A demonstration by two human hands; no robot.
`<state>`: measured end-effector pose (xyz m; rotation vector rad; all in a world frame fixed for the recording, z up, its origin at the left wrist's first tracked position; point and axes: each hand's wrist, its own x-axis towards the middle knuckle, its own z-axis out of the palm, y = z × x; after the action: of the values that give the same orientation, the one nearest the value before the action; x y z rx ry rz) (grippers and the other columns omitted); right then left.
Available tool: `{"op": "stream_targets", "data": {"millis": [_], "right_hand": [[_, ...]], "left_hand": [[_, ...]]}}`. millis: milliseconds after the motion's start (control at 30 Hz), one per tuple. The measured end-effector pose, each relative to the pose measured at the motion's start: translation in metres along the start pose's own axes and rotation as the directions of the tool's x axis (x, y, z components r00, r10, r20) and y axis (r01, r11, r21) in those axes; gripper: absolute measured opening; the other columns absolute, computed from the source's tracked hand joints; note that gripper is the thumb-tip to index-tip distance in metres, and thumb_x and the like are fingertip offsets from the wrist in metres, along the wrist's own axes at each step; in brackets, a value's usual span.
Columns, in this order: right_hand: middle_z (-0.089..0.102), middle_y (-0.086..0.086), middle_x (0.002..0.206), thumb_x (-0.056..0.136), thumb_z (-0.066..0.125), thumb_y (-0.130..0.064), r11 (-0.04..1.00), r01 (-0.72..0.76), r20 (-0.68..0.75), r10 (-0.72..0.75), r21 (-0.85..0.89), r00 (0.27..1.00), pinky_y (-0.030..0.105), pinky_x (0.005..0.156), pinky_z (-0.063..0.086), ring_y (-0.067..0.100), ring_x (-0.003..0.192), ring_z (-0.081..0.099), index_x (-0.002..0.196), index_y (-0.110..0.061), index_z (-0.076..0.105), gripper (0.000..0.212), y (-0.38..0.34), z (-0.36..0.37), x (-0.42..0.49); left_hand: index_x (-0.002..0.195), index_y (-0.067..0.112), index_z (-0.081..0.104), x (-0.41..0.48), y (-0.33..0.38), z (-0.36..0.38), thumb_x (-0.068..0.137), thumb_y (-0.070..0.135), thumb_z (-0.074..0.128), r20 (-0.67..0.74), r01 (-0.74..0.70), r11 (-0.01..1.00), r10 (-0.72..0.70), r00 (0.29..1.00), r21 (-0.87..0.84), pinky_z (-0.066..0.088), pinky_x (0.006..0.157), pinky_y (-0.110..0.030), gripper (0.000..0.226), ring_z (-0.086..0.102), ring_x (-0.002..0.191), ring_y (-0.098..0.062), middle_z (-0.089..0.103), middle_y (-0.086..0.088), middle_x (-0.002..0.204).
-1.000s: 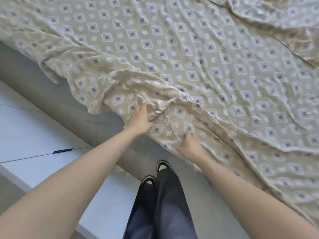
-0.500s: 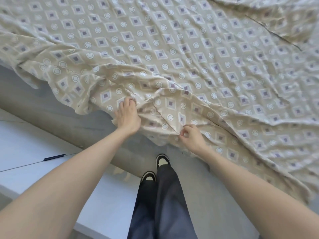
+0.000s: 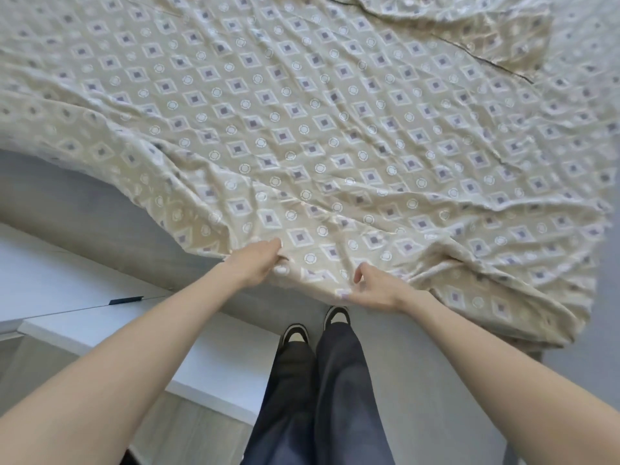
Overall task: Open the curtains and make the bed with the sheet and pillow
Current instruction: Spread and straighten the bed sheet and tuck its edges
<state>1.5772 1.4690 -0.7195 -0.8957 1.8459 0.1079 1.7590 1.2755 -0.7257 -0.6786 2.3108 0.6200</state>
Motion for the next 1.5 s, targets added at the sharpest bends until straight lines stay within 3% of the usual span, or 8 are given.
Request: {"op": "stream_targets", "data": {"millis": [133,233,367,633,767,1033,1167,1500], "right_hand": [[0.044,0.005,0.124,0.061,0.071,-0.063,0.989,-0.062,0.129,0.079,-0.136,0.988,0.037,0.086,0.052,0.024,0.097,0.065,0.136,-0.023,0.031,0.094,0.012,0.006,-0.021],[0.064,0.013,0.108,0.076,0.070,-0.028,0.975,-0.089,0.117,0.114,-0.203,0.987,0.028,0.072,0.053,0.028,0.090,0.069,0.122,-0.013,0.050,0.052,0.015,0.012,-0.029],[0.063,0.013,0.112,0.086,0.058,-0.025,0.914,-0.048,-0.024,0.042,-0.402,0.999,0.029,0.075,0.043,0.029,0.106,0.060,0.105,-0.005,0.064,0.029,0.004,0.016,-0.039],[0.064,0.022,0.110,0.092,0.042,-0.011,0.932,-0.040,0.056,0.064,-0.360,0.996,0.031,0.062,0.049,0.032,0.087,0.065,0.097,-0.004,0.058,0.018,0.002,0.016,-0.049],[0.055,0.019,0.128,0.091,0.043,-0.013,0.955,-0.098,0.041,0.114,-0.279,0.993,0.035,0.085,0.043,0.033,0.116,0.054,0.131,-0.007,0.042,0.041,0.008,0.034,-0.051],[0.054,0.020,0.128,0.086,0.047,-0.012,0.969,-0.200,0.033,0.207,-0.148,0.978,0.031,0.079,0.043,0.032,0.101,0.061,0.152,-0.018,-0.008,0.087,0.018,0.061,-0.036],[0.058,0.021,0.120,0.089,0.048,-0.013,0.966,-0.231,0.064,0.240,-0.118,0.969,0.030,0.068,0.042,0.028,0.078,0.059,0.148,-0.015,0.016,0.067,0.022,0.073,-0.013],[0.051,0.018,0.130,0.095,0.046,-0.020,0.944,-0.229,0.047,0.247,-0.236,0.968,0.038,0.088,0.046,0.035,0.114,0.056,0.132,-0.004,0.040,0.040,0.041,0.100,0.057]], "left_hand": [[0.143,0.021,0.025,-0.019,-0.004,0.011,0.088,0.046,0.058,0.176,0.093,0.995,-0.096,0.980,0.025,0.045,0.095,-0.043,0.069,0.050,0.118,-0.033,0.051,-0.015,0.127],[0.148,0.019,0.017,-0.032,0.001,0.009,0.074,0.045,0.073,0.308,0.145,0.983,-0.172,0.936,0.111,0.045,0.094,-0.035,0.096,0.052,0.120,-0.030,0.054,-0.010,0.131],[0.124,0.014,0.056,-0.041,0.018,0.014,0.090,0.009,0.047,0.204,0.202,0.919,-0.282,0.938,0.339,0.045,0.095,-0.040,0.035,0.055,0.118,-0.027,0.058,-0.008,0.126],[0.123,0.012,0.050,-0.051,0.010,0.022,0.093,0.005,0.041,0.237,0.041,0.918,-0.145,0.961,0.396,0.041,0.097,-0.037,0.032,0.052,0.120,-0.027,0.055,-0.010,0.128],[0.125,0.013,0.050,-0.054,0.011,0.029,0.094,0.011,0.043,0.246,0.011,0.903,-0.129,0.961,0.429,0.045,0.092,-0.036,0.031,0.053,0.119,-0.027,0.057,-0.010,0.127],[0.144,0.024,0.024,-0.050,0.018,0.059,0.094,0.010,0.047,0.173,0.076,0.980,-0.108,0.979,0.183,0.043,0.087,-0.033,0.056,0.053,0.114,-0.030,0.054,-0.014,0.125],[0.145,0.024,0.025,-0.030,0.014,0.075,0.094,0.014,0.049,0.197,0.067,0.973,-0.112,0.974,0.222,0.042,0.090,-0.033,0.057,0.049,0.121,-0.029,0.049,-0.013,0.133],[0.144,0.021,0.023,0.032,-0.002,0.123,0.094,0.023,0.047,0.268,0.043,0.949,-0.131,0.955,0.312,0.046,0.077,-0.033,0.056,0.057,0.109,-0.031,0.059,-0.012,0.120]]}}
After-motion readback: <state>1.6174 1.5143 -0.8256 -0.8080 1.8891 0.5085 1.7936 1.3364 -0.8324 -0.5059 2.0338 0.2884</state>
